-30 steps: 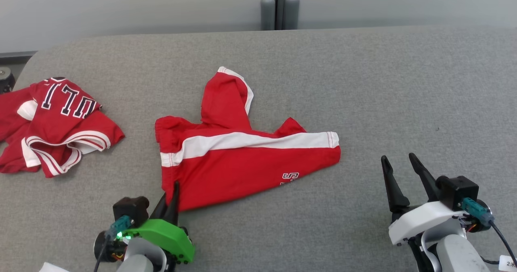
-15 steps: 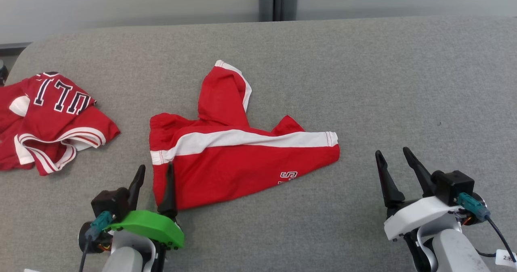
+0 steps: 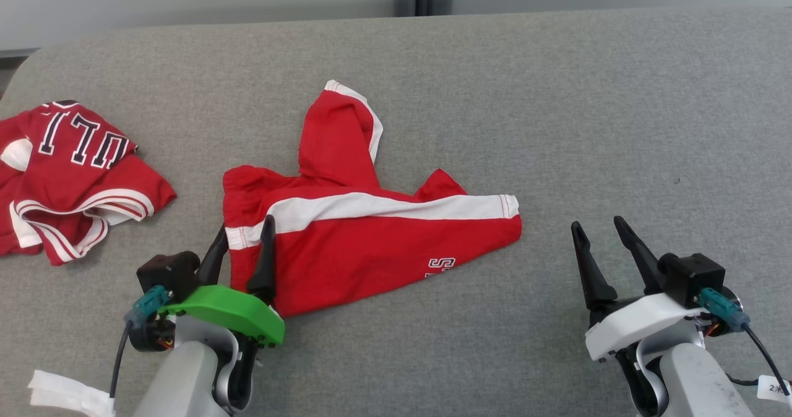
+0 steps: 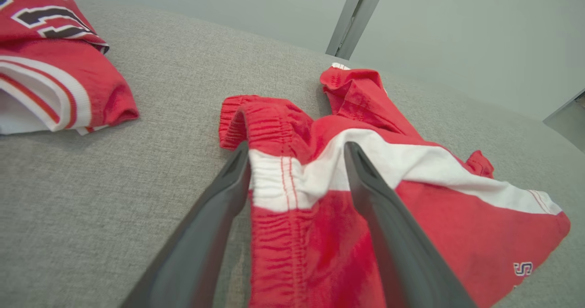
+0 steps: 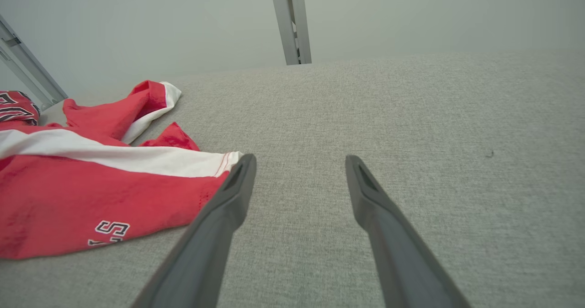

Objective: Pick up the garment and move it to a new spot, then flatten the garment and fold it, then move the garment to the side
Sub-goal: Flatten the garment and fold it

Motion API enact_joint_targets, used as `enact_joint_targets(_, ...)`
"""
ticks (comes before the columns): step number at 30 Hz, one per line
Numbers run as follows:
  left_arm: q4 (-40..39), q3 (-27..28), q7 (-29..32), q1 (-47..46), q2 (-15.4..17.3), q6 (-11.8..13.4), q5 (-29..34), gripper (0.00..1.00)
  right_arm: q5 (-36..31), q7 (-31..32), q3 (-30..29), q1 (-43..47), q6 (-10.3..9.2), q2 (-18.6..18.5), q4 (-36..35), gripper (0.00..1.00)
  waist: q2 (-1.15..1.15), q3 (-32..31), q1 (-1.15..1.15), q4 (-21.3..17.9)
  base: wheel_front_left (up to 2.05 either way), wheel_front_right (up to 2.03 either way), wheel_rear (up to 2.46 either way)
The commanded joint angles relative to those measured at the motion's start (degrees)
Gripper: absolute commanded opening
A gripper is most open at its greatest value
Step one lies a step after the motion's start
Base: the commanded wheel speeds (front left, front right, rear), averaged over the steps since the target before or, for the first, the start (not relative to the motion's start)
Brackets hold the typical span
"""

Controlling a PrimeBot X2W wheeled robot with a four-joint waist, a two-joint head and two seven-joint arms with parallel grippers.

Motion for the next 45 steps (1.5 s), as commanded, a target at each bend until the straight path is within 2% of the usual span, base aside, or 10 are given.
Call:
enact_joint_targets(1,-0.27,-0.18,-0.03,-0.44,0.68,-0.18,-0.90,1.00,0.17,-0.10,-0.17,-0.33,-0.08,-0.19,-0.21,1.00,0.00,0.10,0.00,0.17,0.00,0.00,0.00)
enact_joint_targets(7,-1.59,-0.64,-0.03,0.90,0.96,-0.18,-3.87,0.98,0.14,-0.10,-0.37,-0.72,-0.08,-0.19,0.20,1.00,0.00,0.16,0.00,1.03,0.00,0.00,0.00)
enact_joint_targets(12,-2.09,-1.74,-0.03,1.62,1.36,-0.18,-5.04,0.72,0.09,-0.10,-0.18,-0.77,-0.08,-0.19,0.35,1.00,0.00,0.07,0.00,1.68,0.00,0.00,0.00)
enact_joint_targets(18,-1.58,-3.19,-0.03,0.37,2.06,-0.19,-5.71,0.71,-0.20,-0.10,0.01,-1.00,-0.08,-0.19,0.35,1.00,0.00,0.10,0.00,2.14,0.00,0.00,0.00)
enact_joint_targets(19,-1.66,-3.23,-0.03,0.19,2.12,-0.19,-5.49,0.65,-0.18,-0.10,0.05,-1.03,-0.08,-0.19,0.34,1.00,0.00,0.10,0.00,2.16,0.00,0.00,0.00)
enact_joint_targets(20,-1.71,-3.13,-0.03,0.20,2.00,-0.18,-5.67,0.48,-0.17,-0.10,0.08,-1.05,-0.08,-0.19,0.35,1.00,0.00,0.11,0.00,2.17,0.00,0.00,0.00)
enact_joint_targets(23,-1.28,-3.45,-0.02,0.38,1.96,-0.18,-5.68,0.29,-0.16,-0.10,0.17,-1.01,-0.08,-0.19,0.38,1.00,0.00,0.09,0.00,2.15,0.00,0.00,0.00)
enact_joint_targets(24,-1.13,-3.64,-0.03,0.40,1.92,-0.19,-5.86,0.05,-0.16,-0.10,0.19,-0.99,-0.08,-0.19,0.40,1.00,0.00,0.09,0.00,2.15,0.00,0.00,0.00)
enact_joint_targets(25,-0.97,-3.81,-0.03,0.32,1.98,-0.18,-6.01,0.00,-0.22,-0.10,0.18,-0.99,-0.08,-0.20,0.38,1.00,0.00,0.16,0.00,2.17,0.00,0.00,0.00)
enact_joint_targets(45,-3.22,-3.99,-0.03,0.49,0.60,-0.18,-4.87,0.00,2.10,-0.10,6.81,-10.19,-0.08,-0.23,11.60,0.95,0.00,2.88,0.00,5.58,0.00,0.00,0.00)
